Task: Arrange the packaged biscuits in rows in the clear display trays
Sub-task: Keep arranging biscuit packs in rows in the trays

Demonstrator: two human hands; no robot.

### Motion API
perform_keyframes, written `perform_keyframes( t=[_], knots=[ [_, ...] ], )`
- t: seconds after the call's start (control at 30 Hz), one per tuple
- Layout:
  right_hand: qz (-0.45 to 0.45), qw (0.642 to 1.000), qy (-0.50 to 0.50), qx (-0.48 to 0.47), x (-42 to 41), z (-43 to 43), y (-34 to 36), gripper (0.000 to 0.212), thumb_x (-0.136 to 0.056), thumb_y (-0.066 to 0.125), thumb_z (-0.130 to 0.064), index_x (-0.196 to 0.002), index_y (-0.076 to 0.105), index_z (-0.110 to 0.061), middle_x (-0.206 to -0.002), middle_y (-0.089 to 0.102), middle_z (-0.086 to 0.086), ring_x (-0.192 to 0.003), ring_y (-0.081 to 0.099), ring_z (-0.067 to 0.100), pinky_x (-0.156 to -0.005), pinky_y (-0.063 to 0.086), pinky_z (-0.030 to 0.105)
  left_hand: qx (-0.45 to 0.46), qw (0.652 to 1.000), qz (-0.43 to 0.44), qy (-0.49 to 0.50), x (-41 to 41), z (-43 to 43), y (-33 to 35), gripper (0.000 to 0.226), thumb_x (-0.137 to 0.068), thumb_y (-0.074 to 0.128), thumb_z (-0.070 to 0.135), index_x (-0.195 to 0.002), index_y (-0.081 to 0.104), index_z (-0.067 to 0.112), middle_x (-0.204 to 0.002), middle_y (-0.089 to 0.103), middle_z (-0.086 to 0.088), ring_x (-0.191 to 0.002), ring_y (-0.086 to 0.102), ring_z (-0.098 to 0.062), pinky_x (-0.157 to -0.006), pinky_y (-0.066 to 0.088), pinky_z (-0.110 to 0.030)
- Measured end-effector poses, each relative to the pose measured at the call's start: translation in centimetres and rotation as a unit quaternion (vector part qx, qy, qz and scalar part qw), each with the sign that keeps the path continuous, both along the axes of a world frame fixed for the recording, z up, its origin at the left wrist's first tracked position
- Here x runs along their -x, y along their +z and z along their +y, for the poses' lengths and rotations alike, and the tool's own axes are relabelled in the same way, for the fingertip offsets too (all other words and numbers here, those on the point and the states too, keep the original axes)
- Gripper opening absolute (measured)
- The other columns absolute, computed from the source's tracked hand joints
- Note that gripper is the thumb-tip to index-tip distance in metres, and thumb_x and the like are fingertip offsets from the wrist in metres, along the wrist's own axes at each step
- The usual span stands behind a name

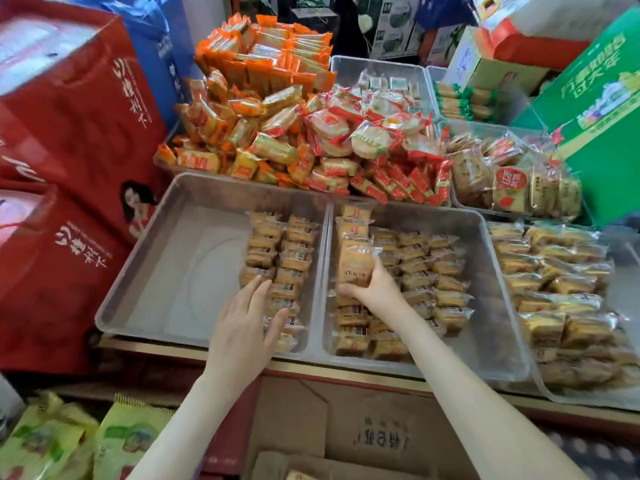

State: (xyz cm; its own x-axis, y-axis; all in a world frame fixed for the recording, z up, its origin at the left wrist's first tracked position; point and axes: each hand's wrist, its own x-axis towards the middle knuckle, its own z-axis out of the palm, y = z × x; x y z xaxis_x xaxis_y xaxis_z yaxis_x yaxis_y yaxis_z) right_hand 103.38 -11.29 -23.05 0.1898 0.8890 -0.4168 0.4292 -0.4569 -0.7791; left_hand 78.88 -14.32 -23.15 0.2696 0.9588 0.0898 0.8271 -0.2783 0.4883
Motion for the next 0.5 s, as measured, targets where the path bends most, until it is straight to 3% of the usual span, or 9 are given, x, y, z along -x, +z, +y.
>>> perform_keyframes(
  t=[0.07,0.17,0.27,0.4,0.5],
  knots=[
    [-0.049,0.999,0.024,0.005,0.1,0.4,-0.5,0.091,-0.073,0.083,-0.033,-0.144,0.027,-0.022,-0.138,0.045,0.005,-0.130,0.043,0.022,-0.105,0.036,0.035,0.000,0.999,-0.046,-0.006,-1.2,1.2,0.7,0.058,-0.097,0.052,0.043,-0.142,0.046,0.006,-0.143,0.051,-0.013,-0.135,0.045,-0.029,-0.111,0.030,-0.037],
    [-0.133,0.989,0.064,0.008,-0.3,1.5,-0.7,0.127,-0.066,0.085,-0.047,-0.154,-0.005,-0.025,-0.155,0.026,0.006,-0.145,0.021,0.029,-0.119,0.017,0.049,0.040,0.996,-0.025,-0.072,-4.0,4.4,1.8,0.071,-0.094,0.059,0.042,-0.153,0.028,0.018,-0.158,0.029,0.001,-0.150,0.013,-0.019,-0.121,0.004,-0.042],
    [-0.060,0.993,0.100,0.004,-0.8,2.3,-0.8,0.146,-0.053,0.088,-0.054,-0.151,-0.018,-0.031,-0.157,0.026,0.000,-0.144,0.027,0.023,-0.118,0.025,0.048,0.113,0.987,0.029,-0.109,-7.3,8.2,1.6,0.094,-0.088,0.056,0.061,-0.157,0.005,0.024,-0.164,0.002,0.009,-0.150,-0.012,-0.014,-0.118,-0.014,-0.048],
    [0.005,0.994,0.097,-0.057,-1.4,1.8,-1.6,0.132,-0.054,0.094,-0.032,-0.144,-0.001,-0.050,-0.147,0.039,-0.008,-0.134,0.041,0.010,-0.112,0.037,0.036,0.155,0.978,0.068,-0.125,-10.2,10.4,0.1,0.110,-0.082,0.064,0.059,-0.156,-0.009,0.024,-0.163,-0.019,0.000,-0.148,-0.022,-0.018,-0.115,-0.018,-0.051],
    [0.001,0.993,0.095,-0.072,-1.5,1.2,-2.1,0.138,-0.061,0.092,-0.030,-0.151,-0.012,-0.039,-0.155,0.030,-0.006,-0.138,0.035,0.010,-0.113,0.035,0.033,0.124,0.983,0.036,-0.132,-11.1,10.1,-0.3,0.104,-0.080,0.071,0.048,-0.156,0.003,0.027,-0.163,-0.018,0.000,-0.148,-0.023,-0.018,-0.113,-0.020,-0.050]
  ],
)
